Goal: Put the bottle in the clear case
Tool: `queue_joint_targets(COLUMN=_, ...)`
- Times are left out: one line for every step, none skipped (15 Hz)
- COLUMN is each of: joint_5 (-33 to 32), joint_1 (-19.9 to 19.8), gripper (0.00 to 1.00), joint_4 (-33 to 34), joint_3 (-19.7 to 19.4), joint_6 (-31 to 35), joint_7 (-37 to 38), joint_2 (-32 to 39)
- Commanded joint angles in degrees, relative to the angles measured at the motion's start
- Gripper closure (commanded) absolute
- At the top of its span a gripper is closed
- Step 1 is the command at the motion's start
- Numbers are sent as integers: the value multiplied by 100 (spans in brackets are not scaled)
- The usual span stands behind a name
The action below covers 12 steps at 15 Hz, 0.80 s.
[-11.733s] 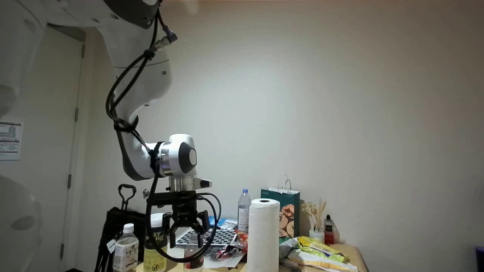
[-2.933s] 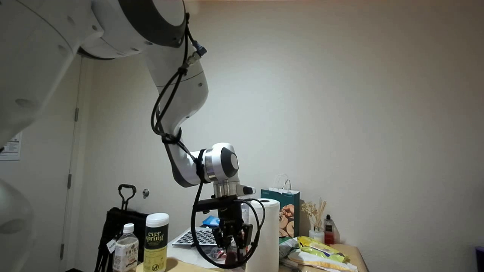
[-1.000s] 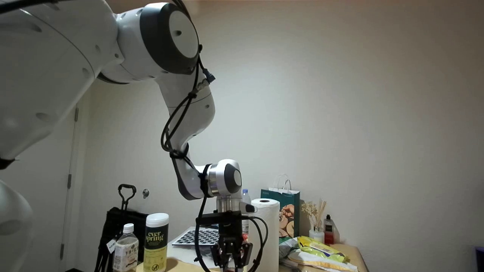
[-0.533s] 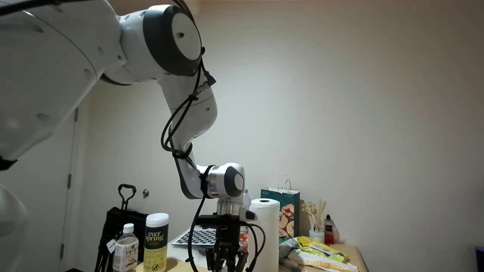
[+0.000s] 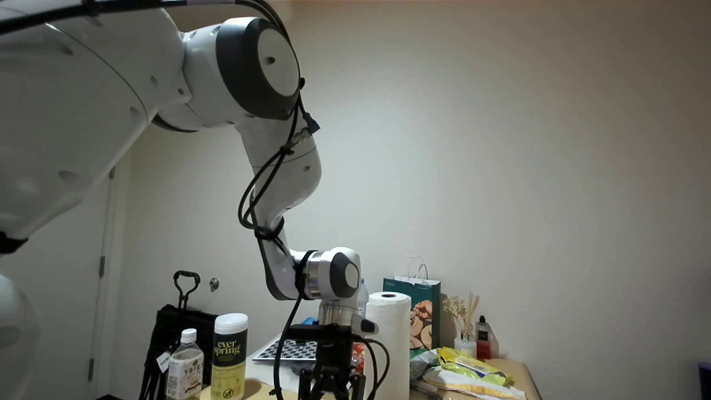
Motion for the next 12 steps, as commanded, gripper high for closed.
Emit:
queue_joint_targets(joint_5=229, joint_1=-115, gripper=1, joint_4=39, joint_3=75, joint_6=14, joint_7=-133, joint_2=103)
queue_joint_targets(joint_5=257, joint_1=-119, gripper=0, joint_4=42, joint_3=79, joint_6=12, joint_7=-140, joint_2=117)
queue_joint_targets(joint_5=274, joint_1=-116, gripper=0, joint_4=43, joint_3=77, joint_6=14, joint_7=-135, joint_2=128)
queue_joint_targets(joint_5=271, joint_1=-92, gripper=0, joint_4=49, joint_3=61, joint_6=12, joint_7=-90, joint_2=121)
queue_joint_targets(joint_5=191, joint_1=-30, gripper=0, joint_4=83, joint_3=21, joint_6=-51, joint_7=8, joint_2=92)
queue_joint_targets(joint_5=35, joint_1=76, gripper=0, joint_4=155, joint_3=-41, joint_6=-187, joint_7=158, joint_2=33)
queue_joint_targets(joint_5=-28, joint_1=134, gripper=0, joint_4=238, joint_3=-56, joint_6=-280, joint_7=234, joint_2=-58)
queue_joint_targets(joint_5=-81, joint_1=188, gripper=0, joint_4=338, joint_3=-69, joint_6=-361, joint_7=315, joint_2=-132)
queue_joint_targets(joint_5=-168, joint_1=266, gripper=0, joint_4=447, joint_3=-94, joint_6=-437, joint_7=425, joint_2=-254)
queue_joint_targets(joint_5=-212, joint_1=315, gripper=0, joint_4=584, joint_3=-93, joint_6=-558, joint_7=507, joint_2=-343)
queue_joint_targets(joint_5=-242, joint_1=355, gripper=0, joint_4=716, joint_3=-83, joint_6=-702, joint_7=591, joint_2=-436)
queue_joint_targets(joint_5=-302, joint_1=408, gripper=0, joint_4=836, joint_3=-79, joint_6=-827, joint_7=723, joint_2=-527)
